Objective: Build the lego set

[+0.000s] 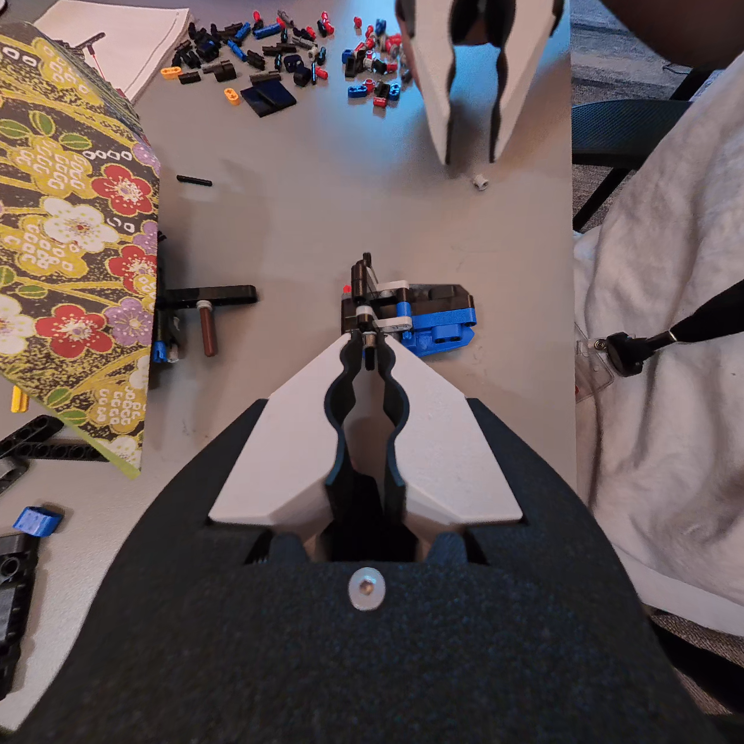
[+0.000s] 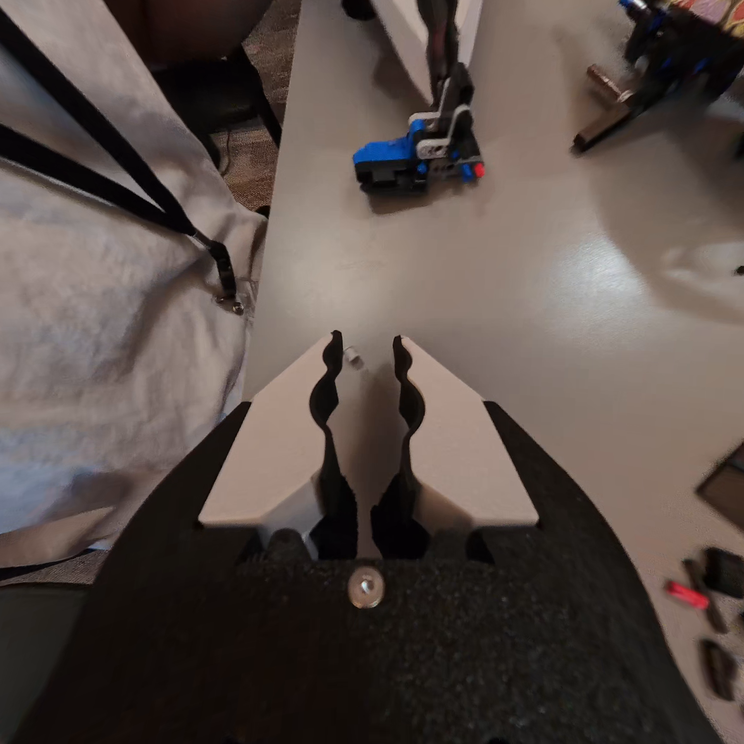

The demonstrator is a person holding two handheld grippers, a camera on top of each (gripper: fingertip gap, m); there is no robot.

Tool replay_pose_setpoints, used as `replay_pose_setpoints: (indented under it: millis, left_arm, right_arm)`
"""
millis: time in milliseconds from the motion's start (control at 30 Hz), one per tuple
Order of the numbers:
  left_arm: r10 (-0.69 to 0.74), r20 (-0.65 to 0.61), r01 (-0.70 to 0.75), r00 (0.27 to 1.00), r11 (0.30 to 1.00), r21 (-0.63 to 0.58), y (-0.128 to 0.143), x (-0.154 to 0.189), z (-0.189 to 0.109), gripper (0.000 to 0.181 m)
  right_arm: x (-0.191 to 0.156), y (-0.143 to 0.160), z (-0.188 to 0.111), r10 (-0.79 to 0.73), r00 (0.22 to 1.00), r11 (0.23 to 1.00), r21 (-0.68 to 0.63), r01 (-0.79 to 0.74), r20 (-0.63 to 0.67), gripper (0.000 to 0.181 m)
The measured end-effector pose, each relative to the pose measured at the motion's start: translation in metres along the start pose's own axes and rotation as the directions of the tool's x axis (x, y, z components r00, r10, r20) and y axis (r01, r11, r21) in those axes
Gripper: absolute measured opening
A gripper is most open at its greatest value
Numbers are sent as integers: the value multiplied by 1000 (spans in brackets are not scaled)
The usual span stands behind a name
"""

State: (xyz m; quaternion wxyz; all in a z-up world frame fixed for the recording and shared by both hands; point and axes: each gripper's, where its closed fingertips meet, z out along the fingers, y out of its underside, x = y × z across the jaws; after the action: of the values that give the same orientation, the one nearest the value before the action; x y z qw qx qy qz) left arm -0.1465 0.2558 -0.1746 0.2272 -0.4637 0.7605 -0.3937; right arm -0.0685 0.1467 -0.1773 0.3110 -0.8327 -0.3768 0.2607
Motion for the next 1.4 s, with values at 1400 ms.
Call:
replay_pose_setpoints:
  millis: [1400]
  left_arm:
    - [57,623,-280,780,922,266,-75,35,-27,16]
  right_arm:
    - [5,-126,0,398,784,461,635,-619,476,5]
